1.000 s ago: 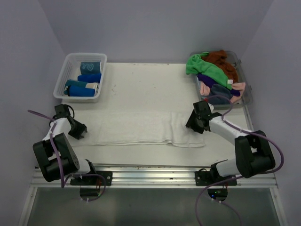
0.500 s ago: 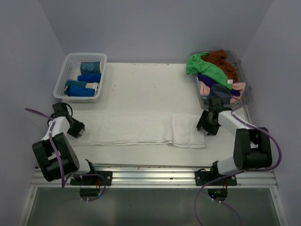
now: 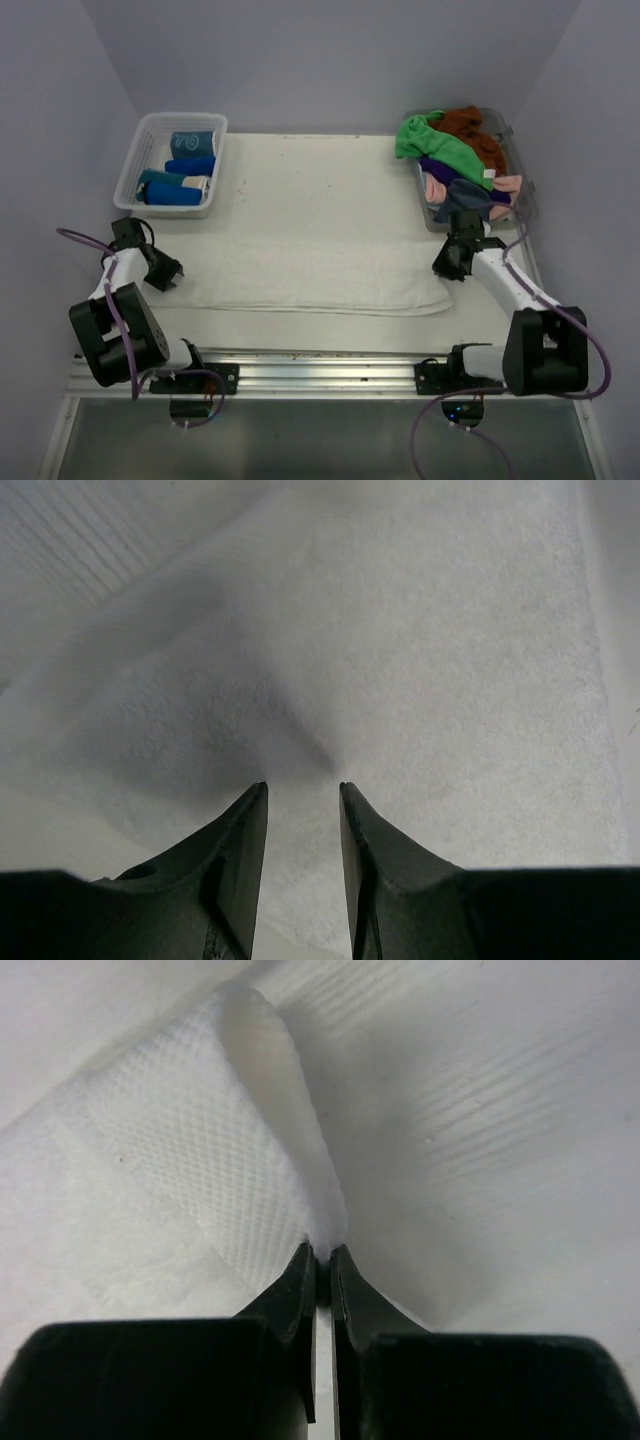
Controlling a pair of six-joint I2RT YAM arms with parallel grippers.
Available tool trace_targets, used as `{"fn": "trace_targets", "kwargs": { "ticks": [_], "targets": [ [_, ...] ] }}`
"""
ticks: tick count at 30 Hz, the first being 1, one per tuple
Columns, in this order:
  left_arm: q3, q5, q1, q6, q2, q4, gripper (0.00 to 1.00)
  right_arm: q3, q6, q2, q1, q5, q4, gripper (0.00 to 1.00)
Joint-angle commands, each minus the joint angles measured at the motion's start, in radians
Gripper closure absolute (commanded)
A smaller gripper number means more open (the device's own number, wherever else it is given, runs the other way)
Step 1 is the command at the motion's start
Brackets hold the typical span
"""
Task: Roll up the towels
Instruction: Fold the towel
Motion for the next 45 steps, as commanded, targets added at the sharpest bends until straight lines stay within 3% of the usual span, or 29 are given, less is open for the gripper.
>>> {"fn": "trace_targets", "kwargs": {
  "ticks": [1,6,10,18,24,27,32,35,39,43,44,45],
  "targets": [
    [-0.033,0.037,-0.028,0.002,-0.056,0.045,0.62,0.036,0.047,-0.190,-0.013,0.174,-0.080,1.00],
    [-0.068,0.044,-0.172,-0.082,-0.065,0.063,0.62,0.119,0.048,-0.377,-0.012,0.258,-0.207,1.00],
    [-0.122,0.066,-0.322,-0.149,-0.070,0.118,0.62,0.208,0.027,-0.421,-0.013,0.272,-0.284,1.00],
    [-0.130,0.083,-0.551,-0.231,-0.013,0.207,0.62,0.432,-0.032,-0.380,-0.012,0.160,-0.334,1.00],
    [-0.008,0.078,-0.712,-0.196,0.123,0.226,0.62,0.518,0.013,-0.320,0.075,0.077,-0.322,1.00],
    [0.033,0.065,-0.715,-0.140,0.117,0.198,0.62,0.561,0.053,-0.268,0.264,0.128,-0.315,1.00],
    [0.128,0.005,-0.706,-0.049,0.016,0.082,0.60,0.605,0.093,-0.166,0.422,0.126,-0.242,1.00],
    [0.180,0.011,-0.653,-0.021,-0.039,0.020,0.59,0.640,0.090,-0.097,0.502,0.128,-0.210,1.00],
    [0.158,-0.004,-0.493,-0.001,-0.082,-0.009,0.60,0.697,0.076,-0.003,0.600,0.120,-0.178,1.00],
    [0.136,-0.018,-0.409,0.020,-0.049,-0.023,0.67,0.760,0.064,0.091,0.671,0.117,-0.153,1.00],
    [0.112,-0.031,-0.396,0.009,-0.041,-0.008,0.80,0.772,0.062,0.118,0.685,0.115,-0.138,1.00],
    [0.096,-0.034,-0.393,0.005,-0.042,0.008,0.84,0.779,0.060,0.134,0.704,0.114,-0.123,1.00]
  ]
}}
